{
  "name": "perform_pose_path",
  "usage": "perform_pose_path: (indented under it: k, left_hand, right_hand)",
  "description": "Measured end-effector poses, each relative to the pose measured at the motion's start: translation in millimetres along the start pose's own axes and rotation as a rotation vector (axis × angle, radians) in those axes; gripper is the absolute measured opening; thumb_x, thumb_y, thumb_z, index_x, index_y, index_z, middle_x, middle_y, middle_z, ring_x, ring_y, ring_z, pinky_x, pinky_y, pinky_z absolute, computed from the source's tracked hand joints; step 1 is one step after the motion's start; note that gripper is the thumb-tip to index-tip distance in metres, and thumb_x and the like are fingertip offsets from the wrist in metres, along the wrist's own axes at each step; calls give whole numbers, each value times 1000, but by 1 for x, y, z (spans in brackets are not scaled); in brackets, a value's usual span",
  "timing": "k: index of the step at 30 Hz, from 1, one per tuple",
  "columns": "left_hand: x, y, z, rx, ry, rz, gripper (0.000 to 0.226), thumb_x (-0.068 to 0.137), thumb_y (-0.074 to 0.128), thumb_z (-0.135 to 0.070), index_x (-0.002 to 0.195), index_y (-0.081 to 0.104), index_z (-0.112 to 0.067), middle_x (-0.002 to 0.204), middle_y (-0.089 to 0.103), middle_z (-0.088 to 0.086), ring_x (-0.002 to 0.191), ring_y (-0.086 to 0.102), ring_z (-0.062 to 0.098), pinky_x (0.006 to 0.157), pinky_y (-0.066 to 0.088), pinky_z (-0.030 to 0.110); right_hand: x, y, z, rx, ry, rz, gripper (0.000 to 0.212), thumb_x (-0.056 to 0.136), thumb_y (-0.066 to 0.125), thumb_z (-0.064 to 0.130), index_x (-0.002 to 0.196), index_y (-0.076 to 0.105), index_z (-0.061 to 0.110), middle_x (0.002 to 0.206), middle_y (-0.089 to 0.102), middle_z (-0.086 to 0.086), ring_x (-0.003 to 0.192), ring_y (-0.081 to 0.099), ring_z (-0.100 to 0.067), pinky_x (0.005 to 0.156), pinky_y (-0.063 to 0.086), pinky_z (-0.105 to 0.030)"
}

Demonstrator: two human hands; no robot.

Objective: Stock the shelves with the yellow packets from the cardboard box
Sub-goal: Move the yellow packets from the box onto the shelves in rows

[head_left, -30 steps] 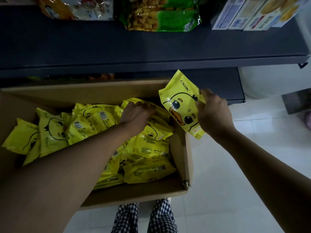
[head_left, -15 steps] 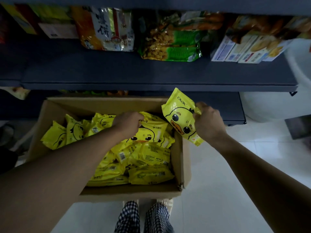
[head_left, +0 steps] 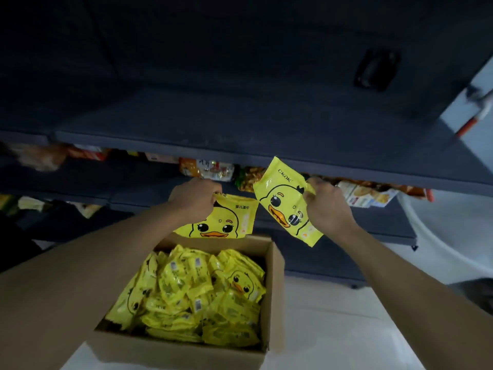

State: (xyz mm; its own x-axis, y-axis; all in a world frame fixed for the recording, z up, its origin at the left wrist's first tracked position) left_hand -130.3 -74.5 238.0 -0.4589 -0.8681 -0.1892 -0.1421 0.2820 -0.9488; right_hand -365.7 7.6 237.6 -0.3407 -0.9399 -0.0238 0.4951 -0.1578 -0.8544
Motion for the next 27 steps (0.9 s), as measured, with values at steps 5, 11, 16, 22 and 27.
perform_pose_path:
  k: [5, 11, 16, 22, 27]
  left_hand:
    - [-15, -81, -22, 17, 25, -129, 27, 98, 42, -9, 117, 58, -17, 108, 61, 7, 84, 54, 22, 69, 44, 33]
    - [-20, -161, -43, 20, 90, -252, 22, 94, 42, -6, 94, 59, -20, 88, 55, 0, 78, 56, 22, 64, 44, 33]
    - [-17, -221, -60, -60, 188, -323, 21, 95, 44, -6, 93, 61, -18, 79, 55, -1, 56, 47, 12, 54, 40, 29]
    - [-21, -289, -80, -75, 316, -399, 20, 96, 46, -10, 91, 61, -22, 78, 55, -4, 57, 51, 13, 56, 43, 30]
    - [-17, -333, -91, -69, 379, -480, 22, 95, 48, -11, 85, 56, -28, 79, 51, -7, 65, 50, 13, 67, 47, 35]
  right_hand:
    - [5, -74, 39, 12, -84, -115, 21, 95, 42, 18, 113, 53, 14, 94, 61, -15, 84, 60, -37, 69, 49, -41]
    - [0, -150, 76, -9, -131, -266, 15, 94, 44, 16, 107, 52, 14, 89, 60, -14, 82, 56, -36, 64, 42, -33]
    - [-6, -215, 102, -39, -155, -373, 14, 94, 44, 16, 104, 53, 13, 89, 60, -12, 82, 57, -34, 67, 47, -39]
    - [-15, -284, 128, -95, -193, -482, 11, 94, 46, 15, 96, 55, 10, 91, 60, -9, 87, 56, -32, 72, 47, -39]
    - [-13, -321, 140, -145, -204, -574, 22, 94, 47, 16, 113, 55, 7, 89, 54, -7, 77, 52, -27, 69, 44, -36]
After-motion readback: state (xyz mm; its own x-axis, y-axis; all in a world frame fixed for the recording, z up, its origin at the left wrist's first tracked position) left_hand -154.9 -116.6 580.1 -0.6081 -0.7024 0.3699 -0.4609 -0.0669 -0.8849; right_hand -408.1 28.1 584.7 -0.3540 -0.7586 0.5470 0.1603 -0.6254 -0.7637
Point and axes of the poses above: each hand's wrist, its own x-axis towards the middle knuckle, its own y-axis out of the palm, z = x × y, the point moved 1 cm from there along x, towards the middle knuckle
